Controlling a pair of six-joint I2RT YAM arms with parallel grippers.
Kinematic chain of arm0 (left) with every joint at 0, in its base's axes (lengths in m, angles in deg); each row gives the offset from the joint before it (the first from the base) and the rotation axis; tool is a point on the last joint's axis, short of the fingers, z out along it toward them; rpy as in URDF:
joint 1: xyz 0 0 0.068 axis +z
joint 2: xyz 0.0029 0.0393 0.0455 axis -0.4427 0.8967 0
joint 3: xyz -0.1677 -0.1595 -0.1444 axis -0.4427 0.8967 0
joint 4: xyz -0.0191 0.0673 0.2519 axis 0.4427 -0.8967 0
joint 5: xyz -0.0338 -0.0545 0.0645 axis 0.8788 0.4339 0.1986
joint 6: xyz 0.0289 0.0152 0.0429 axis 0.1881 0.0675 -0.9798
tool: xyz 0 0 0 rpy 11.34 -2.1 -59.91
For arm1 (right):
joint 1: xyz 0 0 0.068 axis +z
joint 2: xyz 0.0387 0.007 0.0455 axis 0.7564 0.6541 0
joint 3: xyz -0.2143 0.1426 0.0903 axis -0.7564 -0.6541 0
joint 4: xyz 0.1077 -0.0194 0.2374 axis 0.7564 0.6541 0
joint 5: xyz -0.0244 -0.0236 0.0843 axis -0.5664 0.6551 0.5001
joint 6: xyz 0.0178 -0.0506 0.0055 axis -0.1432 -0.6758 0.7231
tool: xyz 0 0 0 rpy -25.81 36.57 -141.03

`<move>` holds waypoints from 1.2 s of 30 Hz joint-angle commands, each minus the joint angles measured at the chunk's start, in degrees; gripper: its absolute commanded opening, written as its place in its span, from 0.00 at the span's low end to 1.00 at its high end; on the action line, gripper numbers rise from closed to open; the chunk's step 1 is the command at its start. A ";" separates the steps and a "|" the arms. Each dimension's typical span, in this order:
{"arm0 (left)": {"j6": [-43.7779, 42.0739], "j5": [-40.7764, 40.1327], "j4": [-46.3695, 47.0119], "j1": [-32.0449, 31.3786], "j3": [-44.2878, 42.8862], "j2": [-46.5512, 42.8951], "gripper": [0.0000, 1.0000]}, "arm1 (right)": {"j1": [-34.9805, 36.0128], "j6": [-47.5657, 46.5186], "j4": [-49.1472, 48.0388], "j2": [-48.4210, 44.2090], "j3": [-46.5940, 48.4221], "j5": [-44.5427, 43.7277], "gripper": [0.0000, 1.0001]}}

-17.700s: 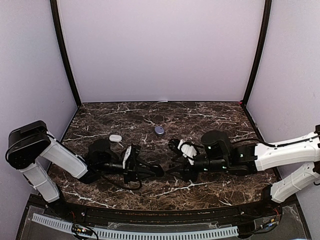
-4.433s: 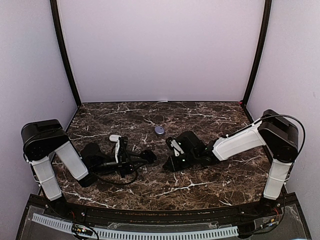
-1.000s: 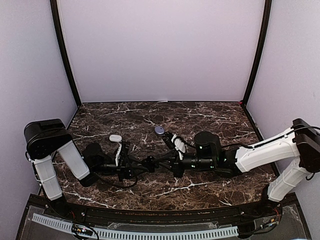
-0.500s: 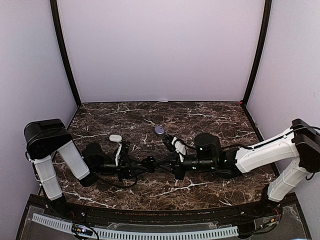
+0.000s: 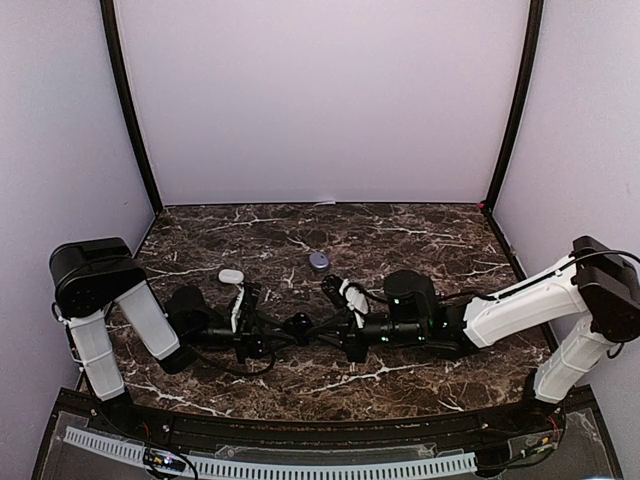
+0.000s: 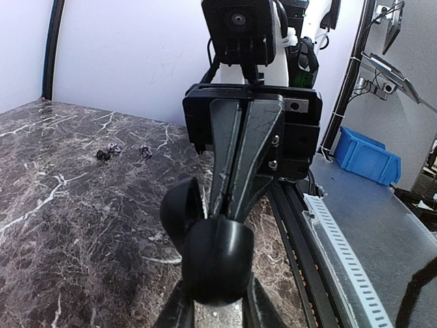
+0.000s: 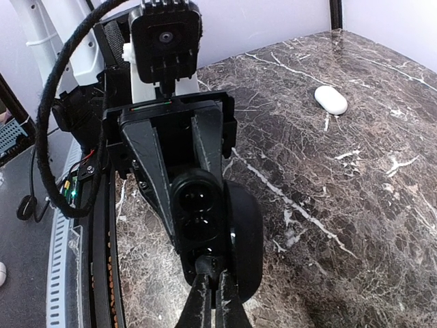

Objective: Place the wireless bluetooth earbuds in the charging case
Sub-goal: Insert the charging case into the right side groove of the charging case.

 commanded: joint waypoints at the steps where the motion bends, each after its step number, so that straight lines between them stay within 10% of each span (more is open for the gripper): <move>1: 0.77 0.61 11.70 0.00 -0.46 0.00 0.19 | 0.17 0.12 -3.88 1.52 1.09 1.44 0.00; 36: 12.54 -2.73 12.56 -0.32 -3.60 -3.08 0.17 | 0.30 -2.06 -7.92 1.65 -2.48 -1.47 0.04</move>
